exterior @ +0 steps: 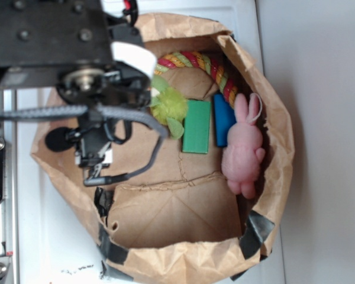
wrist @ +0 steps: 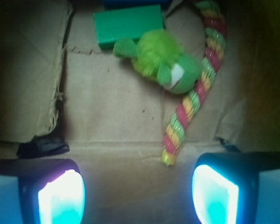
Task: Grab the multicolored rope.
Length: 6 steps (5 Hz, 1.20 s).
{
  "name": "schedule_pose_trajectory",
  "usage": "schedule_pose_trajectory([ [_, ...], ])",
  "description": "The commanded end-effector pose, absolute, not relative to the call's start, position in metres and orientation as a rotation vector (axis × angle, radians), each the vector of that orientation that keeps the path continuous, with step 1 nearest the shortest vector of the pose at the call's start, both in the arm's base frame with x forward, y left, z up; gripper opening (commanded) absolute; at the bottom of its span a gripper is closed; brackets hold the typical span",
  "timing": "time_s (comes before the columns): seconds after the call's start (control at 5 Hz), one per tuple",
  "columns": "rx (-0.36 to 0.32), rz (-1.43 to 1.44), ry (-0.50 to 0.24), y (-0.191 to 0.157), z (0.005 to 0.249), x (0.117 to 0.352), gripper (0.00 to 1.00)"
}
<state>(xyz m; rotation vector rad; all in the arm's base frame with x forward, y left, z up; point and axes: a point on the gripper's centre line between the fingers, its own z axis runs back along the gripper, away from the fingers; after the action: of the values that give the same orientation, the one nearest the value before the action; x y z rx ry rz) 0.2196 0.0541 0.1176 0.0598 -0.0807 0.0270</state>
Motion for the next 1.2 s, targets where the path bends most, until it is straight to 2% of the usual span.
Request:
schedule_pose_trajectory([
  [0.0, 0.081, 0.041, -0.106, 0.056, 0.13, 0.225, 1.0],
  [0.6, 0.081, 0.041, -0.106, 0.056, 0.13, 0.225, 1.0],
  [0.8, 0.073, 0.066, -0.153, 0.063, 0.116, 0.242, 1.0],
  [1.0, 0.081, 0.09, -0.156, 0.069, 0.108, 0.258, 1.0],
])
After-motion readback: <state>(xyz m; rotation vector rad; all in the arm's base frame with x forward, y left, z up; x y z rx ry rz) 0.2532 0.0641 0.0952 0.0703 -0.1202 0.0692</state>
